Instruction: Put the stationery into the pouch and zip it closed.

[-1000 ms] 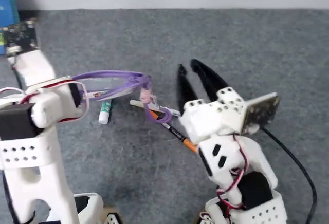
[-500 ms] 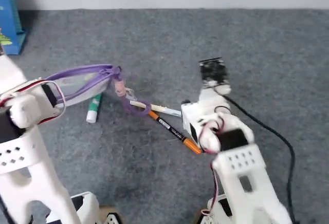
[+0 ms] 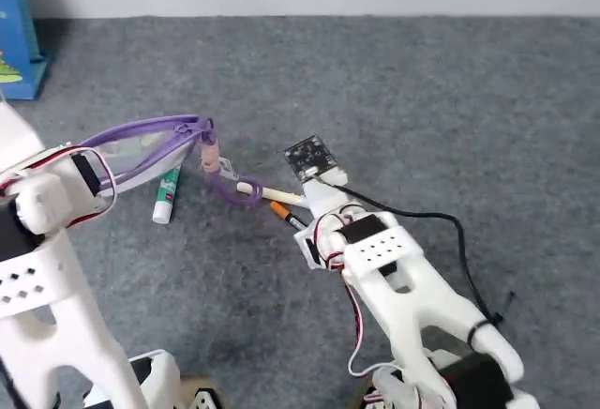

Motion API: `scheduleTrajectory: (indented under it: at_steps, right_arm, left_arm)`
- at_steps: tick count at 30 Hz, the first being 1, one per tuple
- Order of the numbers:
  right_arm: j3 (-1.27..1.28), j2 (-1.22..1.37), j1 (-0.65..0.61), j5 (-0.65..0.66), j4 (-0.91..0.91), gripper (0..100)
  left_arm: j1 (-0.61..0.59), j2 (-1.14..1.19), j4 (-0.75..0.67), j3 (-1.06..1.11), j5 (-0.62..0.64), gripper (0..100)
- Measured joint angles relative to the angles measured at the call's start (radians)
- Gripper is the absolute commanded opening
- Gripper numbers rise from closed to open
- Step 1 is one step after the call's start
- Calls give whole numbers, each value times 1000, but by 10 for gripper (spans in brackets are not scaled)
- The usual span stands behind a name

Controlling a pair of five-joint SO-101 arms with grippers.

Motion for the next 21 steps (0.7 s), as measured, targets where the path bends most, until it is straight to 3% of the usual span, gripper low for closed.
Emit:
scheduleTrajectory:
  at_steps: [9,13,21]
  right_arm:
    - [-103,216,0,5,-11,143]
    - [-193,316,34,5,51,0]
    - [-233,330,129,58,129,8]
  left_arm:
    - [0,0,0,37,0,12]
    - [0,0,0,37,0,12]
    - [0,0,0,37,0,12]
